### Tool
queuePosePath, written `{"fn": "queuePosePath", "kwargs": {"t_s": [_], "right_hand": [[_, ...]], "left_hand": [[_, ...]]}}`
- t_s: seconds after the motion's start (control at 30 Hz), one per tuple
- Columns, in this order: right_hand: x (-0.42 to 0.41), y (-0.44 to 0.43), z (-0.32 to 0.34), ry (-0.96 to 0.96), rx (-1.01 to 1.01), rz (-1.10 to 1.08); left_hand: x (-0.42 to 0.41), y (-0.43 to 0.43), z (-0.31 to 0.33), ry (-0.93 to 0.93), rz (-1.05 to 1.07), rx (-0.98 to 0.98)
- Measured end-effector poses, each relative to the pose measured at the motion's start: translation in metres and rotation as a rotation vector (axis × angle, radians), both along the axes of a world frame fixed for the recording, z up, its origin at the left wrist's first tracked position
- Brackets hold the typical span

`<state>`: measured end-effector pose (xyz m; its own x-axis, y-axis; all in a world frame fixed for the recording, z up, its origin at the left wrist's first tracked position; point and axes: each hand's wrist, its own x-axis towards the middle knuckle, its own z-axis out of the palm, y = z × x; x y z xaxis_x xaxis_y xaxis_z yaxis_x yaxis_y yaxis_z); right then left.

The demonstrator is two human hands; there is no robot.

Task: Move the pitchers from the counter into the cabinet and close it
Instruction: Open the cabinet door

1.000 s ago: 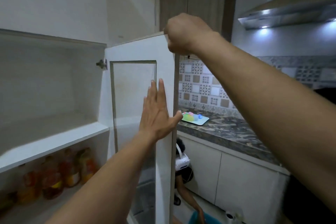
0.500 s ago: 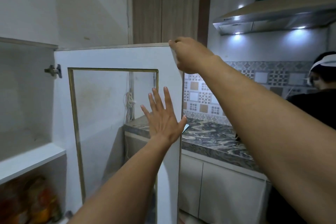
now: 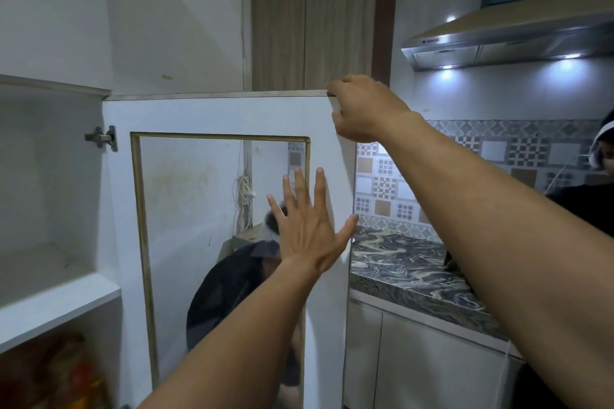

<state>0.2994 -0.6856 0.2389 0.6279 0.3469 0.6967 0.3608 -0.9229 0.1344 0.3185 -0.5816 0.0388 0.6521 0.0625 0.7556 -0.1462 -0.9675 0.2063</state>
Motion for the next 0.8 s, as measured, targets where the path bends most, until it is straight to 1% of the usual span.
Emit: {"fn": "queuePosePath", "kwargs": {"t_s": [0.13,0.23,0.3,0.47,0.53,0.6,0.8], "right_hand": [[-0.006,0.022,0.004,-0.050,-0.020,0.019],[-0.013,0.056,0.001,-0.113,-0.012,0.133],[-0.016,0.084,-0.007,-0.122,0.008,0.211],[-0.016,0.162,-0.043,0.038,0.024,0.370],[-0.017,0.193,-0.058,0.079,0.010,0.420],[-0.022,0.229,-0.074,0.115,0.002,0.515],[-0.063,0.349,-0.117,0.223,-0.053,0.798]], "left_hand": [[-0.011,0.038,0.017,-0.055,0.025,0.038],[-0.018,0.082,0.030,-0.067,0.104,0.065],[-0.026,0.119,0.034,-0.060,0.172,0.097],[-0.071,0.223,0.031,0.007,0.459,0.118],[-0.093,0.260,0.029,0.045,0.532,0.125],[-0.118,0.293,0.024,0.076,0.617,0.135],[-0.222,0.370,-0.004,0.174,0.893,0.092]]}}
